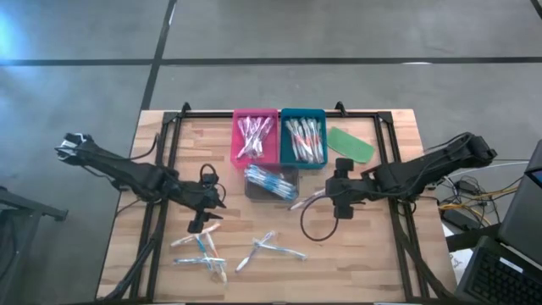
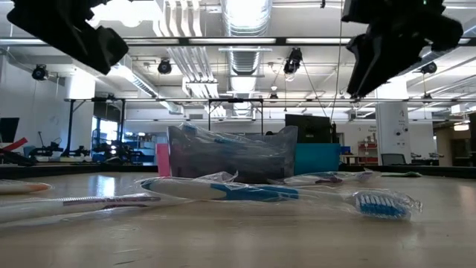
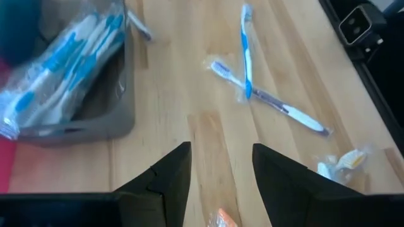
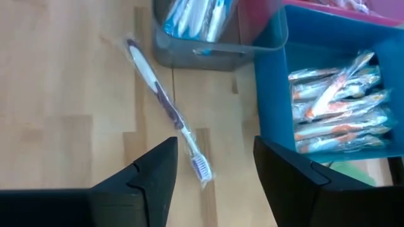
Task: Pick & Place Toothbrushes
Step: Put the purple toothbrush into the pink bin
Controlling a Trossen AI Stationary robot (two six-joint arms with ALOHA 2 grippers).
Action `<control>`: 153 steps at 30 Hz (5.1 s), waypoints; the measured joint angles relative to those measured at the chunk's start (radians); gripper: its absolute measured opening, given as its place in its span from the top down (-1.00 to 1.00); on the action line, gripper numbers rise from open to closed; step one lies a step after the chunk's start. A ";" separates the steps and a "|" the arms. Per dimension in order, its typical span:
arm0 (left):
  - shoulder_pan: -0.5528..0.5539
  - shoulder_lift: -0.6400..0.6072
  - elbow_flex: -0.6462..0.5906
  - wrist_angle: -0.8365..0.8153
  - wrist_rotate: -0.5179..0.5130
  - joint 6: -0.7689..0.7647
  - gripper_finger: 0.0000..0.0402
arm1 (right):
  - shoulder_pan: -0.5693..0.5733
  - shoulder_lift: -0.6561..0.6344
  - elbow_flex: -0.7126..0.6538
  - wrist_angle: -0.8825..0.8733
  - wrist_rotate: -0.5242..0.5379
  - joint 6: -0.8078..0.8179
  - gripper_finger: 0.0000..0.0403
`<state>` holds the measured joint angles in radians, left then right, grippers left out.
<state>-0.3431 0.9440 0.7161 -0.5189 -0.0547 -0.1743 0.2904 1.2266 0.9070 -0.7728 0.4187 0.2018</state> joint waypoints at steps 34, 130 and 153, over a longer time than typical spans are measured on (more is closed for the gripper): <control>0.001 0.000 -0.017 0.037 0.001 -0.002 0.14 | -0.184 0.414 -0.177 0.482 -0.285 -0.128 0.09; 0.203 0.480 0.219 0.536 0.394 -0.454 0.47 | 0.255 0.602 0.526 0.340 0.759 -1.473 0.94; 0.244 0.476 0.219 0.503 0.412 -0.376 0.90 | 0.254 0.599 0.526 0.335 0.764 -1.221 0.94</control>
<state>-0.0995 1.4204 0.9348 -0.0159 0.3577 -0.5506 0.5449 1.8259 1.4330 -0.4381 1.1824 -1.0192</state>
